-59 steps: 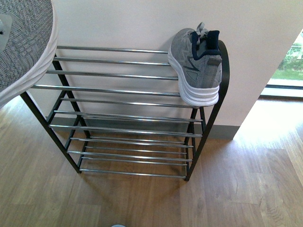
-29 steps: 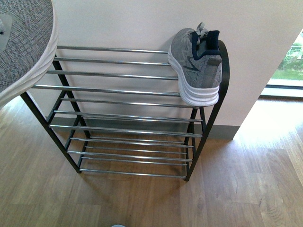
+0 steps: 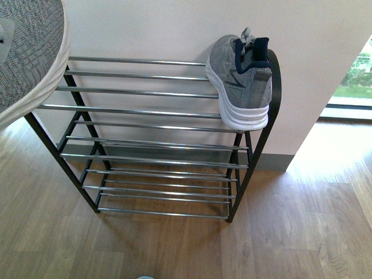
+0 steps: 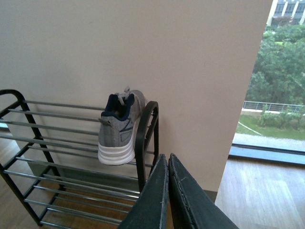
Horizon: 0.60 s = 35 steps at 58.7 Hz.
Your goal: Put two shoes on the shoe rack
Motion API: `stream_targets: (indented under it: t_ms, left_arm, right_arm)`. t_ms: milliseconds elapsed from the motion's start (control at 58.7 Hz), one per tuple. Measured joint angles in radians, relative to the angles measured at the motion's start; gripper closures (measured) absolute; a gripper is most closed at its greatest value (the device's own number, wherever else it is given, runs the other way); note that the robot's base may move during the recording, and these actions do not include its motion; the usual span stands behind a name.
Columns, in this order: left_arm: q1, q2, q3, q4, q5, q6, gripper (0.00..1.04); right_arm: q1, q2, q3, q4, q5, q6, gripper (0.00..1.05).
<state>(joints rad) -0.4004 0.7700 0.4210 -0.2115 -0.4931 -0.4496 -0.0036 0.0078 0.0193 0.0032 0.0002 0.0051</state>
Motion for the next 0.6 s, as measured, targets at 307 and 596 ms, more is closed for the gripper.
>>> stream_targets:
  t_ms: [307,596]
  left_arm:
    - [0.0,0.0,0.0,0.0,-0.001,0.0,1.03]
    - [0.036,0.018,-0.006,0.108,0.227,0.164,1.03]
  right_arm:
    - [0.0,-0.002,0.0,0.0,0.0,-0.002,1.01]
    - [0.0,-0.002,0.0,0.0,0.0,-0.002,0.54]
